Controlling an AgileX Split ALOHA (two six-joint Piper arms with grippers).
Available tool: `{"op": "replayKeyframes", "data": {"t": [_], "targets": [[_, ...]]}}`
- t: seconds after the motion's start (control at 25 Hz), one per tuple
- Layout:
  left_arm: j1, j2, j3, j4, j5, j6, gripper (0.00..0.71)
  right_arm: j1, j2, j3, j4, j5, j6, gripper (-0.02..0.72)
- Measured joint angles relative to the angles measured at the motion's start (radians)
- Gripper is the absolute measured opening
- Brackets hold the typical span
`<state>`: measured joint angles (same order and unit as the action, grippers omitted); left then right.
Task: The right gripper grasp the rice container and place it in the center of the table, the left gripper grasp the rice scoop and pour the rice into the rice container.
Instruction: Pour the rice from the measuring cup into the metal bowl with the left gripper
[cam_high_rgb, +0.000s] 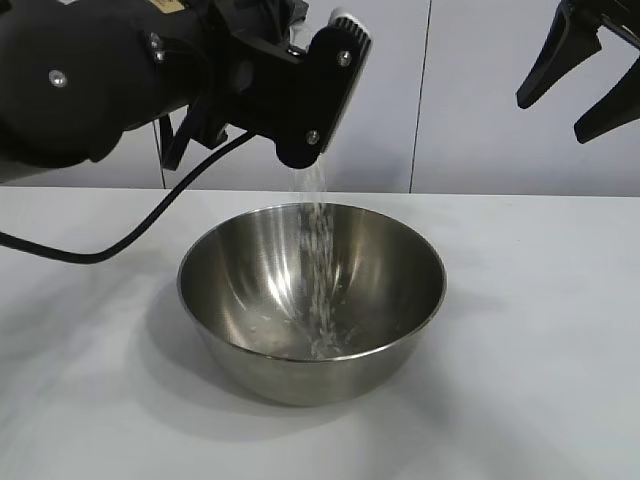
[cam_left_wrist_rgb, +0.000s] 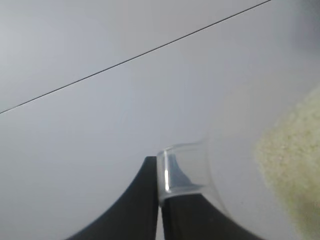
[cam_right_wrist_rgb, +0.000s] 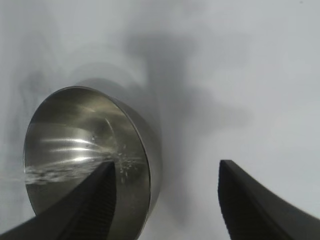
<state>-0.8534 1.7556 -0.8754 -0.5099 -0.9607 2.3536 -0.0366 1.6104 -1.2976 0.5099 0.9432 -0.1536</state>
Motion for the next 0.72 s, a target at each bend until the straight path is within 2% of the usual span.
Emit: {"op": "replayKeyframes", "data": {"t": [0.48,0.72], "targets": [[-0.001,0.0,0.018,0.0,-0.012,0.0,0.003,0.0,0.0,0.0,0.002,-0.001,0.0,0.412],[-0.001,0.0,0.08,0.071,-0.012,-0.032,0.003,0.0,0.0,0.0,0.002,-0.001,0.0,0.412]]}}
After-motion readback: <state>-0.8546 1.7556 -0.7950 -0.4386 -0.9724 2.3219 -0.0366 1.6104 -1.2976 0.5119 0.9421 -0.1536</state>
